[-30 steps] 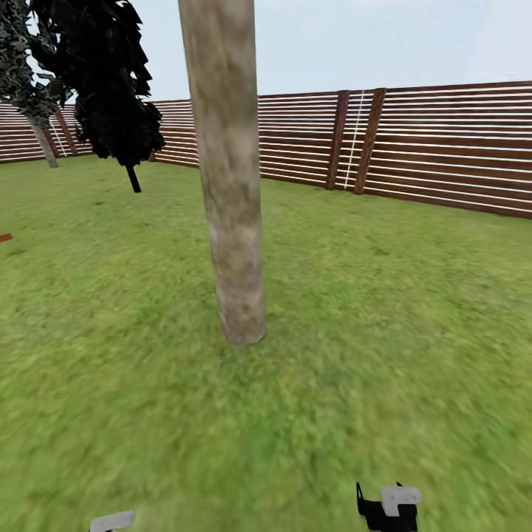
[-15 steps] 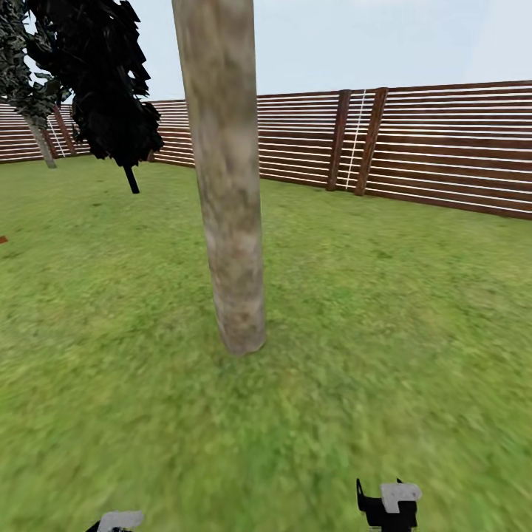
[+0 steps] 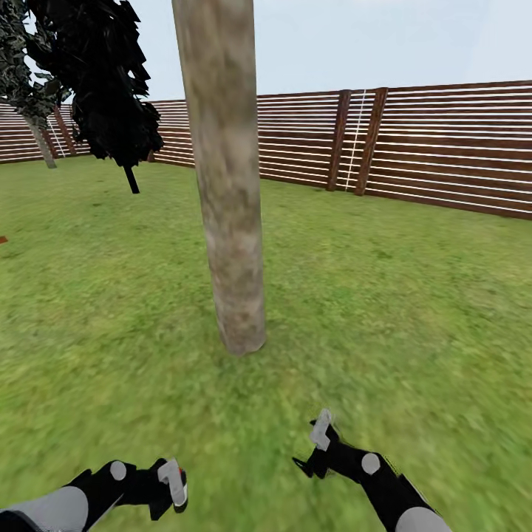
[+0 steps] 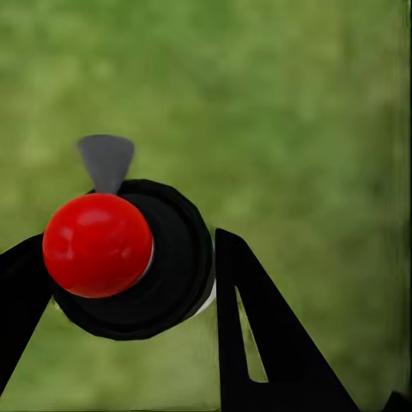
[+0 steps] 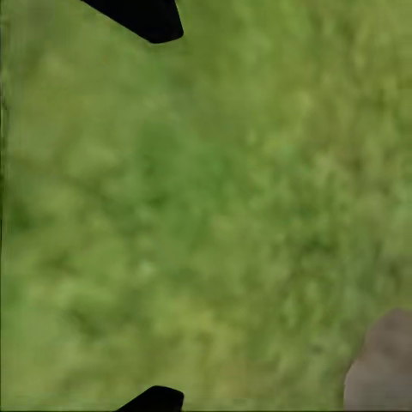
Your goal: In the garden, pick up the pesticide atomizer on the floor and spray pesticide onto both trees until each tree trunk is fully covered.
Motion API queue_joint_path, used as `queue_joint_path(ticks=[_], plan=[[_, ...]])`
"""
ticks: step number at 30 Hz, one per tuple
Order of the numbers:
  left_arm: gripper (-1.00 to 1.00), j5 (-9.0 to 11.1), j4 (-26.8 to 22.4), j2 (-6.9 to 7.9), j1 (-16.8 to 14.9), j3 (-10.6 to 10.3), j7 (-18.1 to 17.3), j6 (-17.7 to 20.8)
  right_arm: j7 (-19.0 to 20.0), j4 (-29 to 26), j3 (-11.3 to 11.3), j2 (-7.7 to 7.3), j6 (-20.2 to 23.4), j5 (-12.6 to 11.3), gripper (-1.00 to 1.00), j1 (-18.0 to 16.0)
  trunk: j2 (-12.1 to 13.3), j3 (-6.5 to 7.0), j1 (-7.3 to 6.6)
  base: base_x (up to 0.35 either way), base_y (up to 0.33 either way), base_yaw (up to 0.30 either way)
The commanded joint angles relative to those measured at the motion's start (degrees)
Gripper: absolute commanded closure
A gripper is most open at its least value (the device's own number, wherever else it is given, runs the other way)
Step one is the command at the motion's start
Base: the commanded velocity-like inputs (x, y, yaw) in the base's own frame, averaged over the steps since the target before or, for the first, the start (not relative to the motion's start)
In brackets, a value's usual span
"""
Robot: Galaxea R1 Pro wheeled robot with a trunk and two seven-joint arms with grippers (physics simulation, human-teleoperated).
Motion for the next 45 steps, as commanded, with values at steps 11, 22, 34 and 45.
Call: queue_joint_path(ticks=[11,22,34,45], plan=[[1.0,-6.11,-0.32,-0.86,-0.24,0.03,-5.44,1.05,5.12,-0.05,6.33,1.38,1.58,3.93,1.0,-0.33,0.0,0.0,0.0,0.0,0.0,0.0],[1.0,-11.96,-2.61,-6.36,-0.16,-0.03,-5.56,5.62,9.77,-1.53,6.71,5.88,1.58,4.09,1.0,-0.33,0.0,0.0,0.0,0.0,0.0,0.0],[1.0,-16.73,-7.81,-8.79,0.15,0.47,-4.46,11.7,10.53,-2.0,11.54,5.88,1.66,3.92,1.0,-0.33,0.0,0.0,0.0,0.0,0.0,0.0],[1.0,-16.48,-8.72,-11.5,0.34,0.74,-1.17,12.77,10.45,-2.09,11.8,5.88,1.67,3.82,1.0,-0.33,0.0,0.0,0.0,0.0,0.0,0.0]])
